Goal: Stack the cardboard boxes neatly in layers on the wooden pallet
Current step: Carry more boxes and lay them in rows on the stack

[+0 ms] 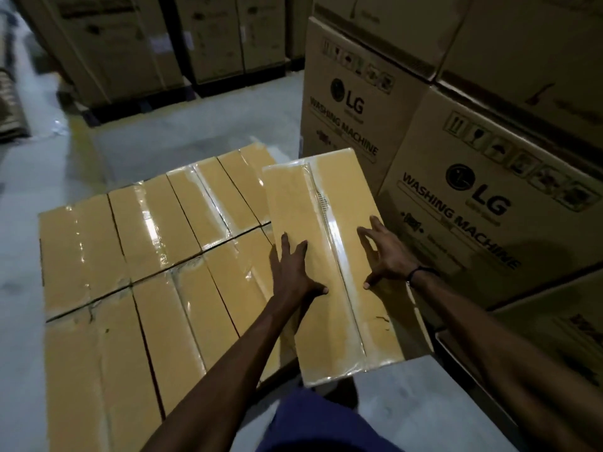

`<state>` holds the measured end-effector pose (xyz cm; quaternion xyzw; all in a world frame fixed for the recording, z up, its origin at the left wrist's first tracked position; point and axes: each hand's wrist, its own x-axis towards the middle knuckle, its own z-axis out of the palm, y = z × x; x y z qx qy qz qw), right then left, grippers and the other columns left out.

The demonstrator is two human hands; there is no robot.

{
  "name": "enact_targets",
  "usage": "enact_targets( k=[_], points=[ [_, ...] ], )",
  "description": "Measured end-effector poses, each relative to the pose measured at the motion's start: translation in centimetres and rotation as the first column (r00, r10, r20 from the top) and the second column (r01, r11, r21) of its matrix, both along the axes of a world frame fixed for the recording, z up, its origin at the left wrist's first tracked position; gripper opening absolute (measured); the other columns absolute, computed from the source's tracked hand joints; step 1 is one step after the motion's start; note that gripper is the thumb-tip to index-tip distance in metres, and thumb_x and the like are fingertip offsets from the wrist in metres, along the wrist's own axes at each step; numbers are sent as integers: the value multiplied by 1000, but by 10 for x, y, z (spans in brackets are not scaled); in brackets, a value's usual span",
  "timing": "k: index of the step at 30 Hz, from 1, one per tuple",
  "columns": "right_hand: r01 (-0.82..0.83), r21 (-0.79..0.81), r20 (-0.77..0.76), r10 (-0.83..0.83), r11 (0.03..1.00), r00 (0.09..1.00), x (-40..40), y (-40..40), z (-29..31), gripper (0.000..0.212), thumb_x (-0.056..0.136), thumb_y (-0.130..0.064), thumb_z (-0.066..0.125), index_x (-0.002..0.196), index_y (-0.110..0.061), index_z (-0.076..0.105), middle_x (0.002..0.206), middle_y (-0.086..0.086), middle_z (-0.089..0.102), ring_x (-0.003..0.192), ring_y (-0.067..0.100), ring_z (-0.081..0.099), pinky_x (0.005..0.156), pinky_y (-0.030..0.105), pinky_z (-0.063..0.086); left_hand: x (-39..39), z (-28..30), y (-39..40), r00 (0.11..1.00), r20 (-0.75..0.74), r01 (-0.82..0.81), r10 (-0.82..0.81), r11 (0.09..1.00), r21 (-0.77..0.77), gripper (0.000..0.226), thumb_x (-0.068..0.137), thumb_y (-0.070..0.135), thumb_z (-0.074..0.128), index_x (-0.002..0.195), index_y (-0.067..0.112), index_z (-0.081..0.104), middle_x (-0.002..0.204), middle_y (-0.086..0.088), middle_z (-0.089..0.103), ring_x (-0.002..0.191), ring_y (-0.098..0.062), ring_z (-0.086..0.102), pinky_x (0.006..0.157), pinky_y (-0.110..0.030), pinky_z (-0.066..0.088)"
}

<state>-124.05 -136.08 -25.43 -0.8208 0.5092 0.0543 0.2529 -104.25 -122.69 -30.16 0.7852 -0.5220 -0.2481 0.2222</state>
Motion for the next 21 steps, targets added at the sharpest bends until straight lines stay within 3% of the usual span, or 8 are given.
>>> enact_targets(
  k=[6, 12, 17, 21],
  points=[
    [-124, 101, -35, 128, 987, 991, 22, -89, -24, 141, 47, -34, 102, 162, -29, 21, 171, -1, -10, 157, 29, -6, 126, 54, 11, 3, -37, -64, 991, -12, -128, 130, 986, 103, 141, 44, 68, 92, 159, 23, 26, 170, -13, -11, 156, -43, 4, 120, -65, 21],
    [-230, 139, -31, 236, 963, 971, 36, -167, -79, 141, 47, -36, 102, 162, -27, 22, 171, 1, -10, 158, 29, -5, 126, 50, 9, -5, -65, -120, 969, -85, -217, 230, 965, 145, 135, 51, 51, 98, 160, 20, 25, 170, -12, -15, 154, -40, 14, 120, -58, 23],
    [-310, 127, -22, 315, 942, 949, 39, -215, -127, 147, 41, -39, 104, 162, -25, 23, 172, 1, -10, 157, 34, 5, 122, 50, 24, -10, -103, -159, 951, -38, -294, 307, 936, 193, 136, 48, 54, 98, 159, 22, 28, 171, -12, -11, 149, -51, 22, 117, -61, 28],
    [-374, 138, -14, 379, 917, 925, 38, -245, -164, 149, 39, -42, 104, 162, -26, 22, 172, 0, -10, 156, 37, 10, 120, 52, 29, -19, -127, -181, 942, -28, -322, 333, 928, 188, 133, 49, 52, 98, 158, 15, 32, 170, -18, -6, 149, -50, 21, 119, -64, 27]
  ],
)
